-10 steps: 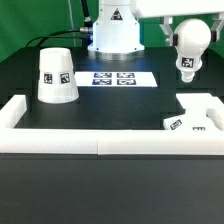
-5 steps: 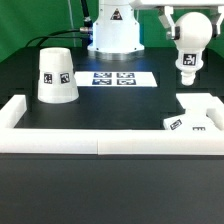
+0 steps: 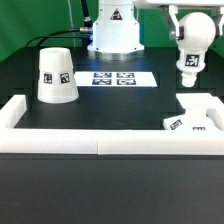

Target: Assemble lamp

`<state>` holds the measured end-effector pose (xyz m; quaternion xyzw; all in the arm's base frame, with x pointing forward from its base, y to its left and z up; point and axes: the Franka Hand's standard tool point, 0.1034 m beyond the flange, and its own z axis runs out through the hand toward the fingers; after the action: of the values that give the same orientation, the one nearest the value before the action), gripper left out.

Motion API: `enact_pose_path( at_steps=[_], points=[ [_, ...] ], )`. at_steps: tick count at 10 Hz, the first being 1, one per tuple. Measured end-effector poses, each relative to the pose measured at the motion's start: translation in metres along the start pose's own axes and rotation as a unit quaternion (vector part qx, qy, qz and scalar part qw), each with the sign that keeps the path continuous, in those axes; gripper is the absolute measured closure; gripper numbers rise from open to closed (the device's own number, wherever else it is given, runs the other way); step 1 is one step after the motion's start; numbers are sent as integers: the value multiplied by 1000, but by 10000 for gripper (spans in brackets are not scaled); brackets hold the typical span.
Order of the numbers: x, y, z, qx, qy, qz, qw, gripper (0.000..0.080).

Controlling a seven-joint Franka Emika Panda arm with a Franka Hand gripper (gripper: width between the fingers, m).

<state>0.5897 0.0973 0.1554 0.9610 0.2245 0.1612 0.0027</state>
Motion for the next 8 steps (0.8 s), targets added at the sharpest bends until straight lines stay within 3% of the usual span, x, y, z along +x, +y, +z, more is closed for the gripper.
enact_pose_path(
  at_steps=[2, 8],
  points=[
    [22, 10, 9, 1, -1, -24, 1000, 220],
    [25, 13, 12, 1, 0, -24, 1000, 220]
  ],
)
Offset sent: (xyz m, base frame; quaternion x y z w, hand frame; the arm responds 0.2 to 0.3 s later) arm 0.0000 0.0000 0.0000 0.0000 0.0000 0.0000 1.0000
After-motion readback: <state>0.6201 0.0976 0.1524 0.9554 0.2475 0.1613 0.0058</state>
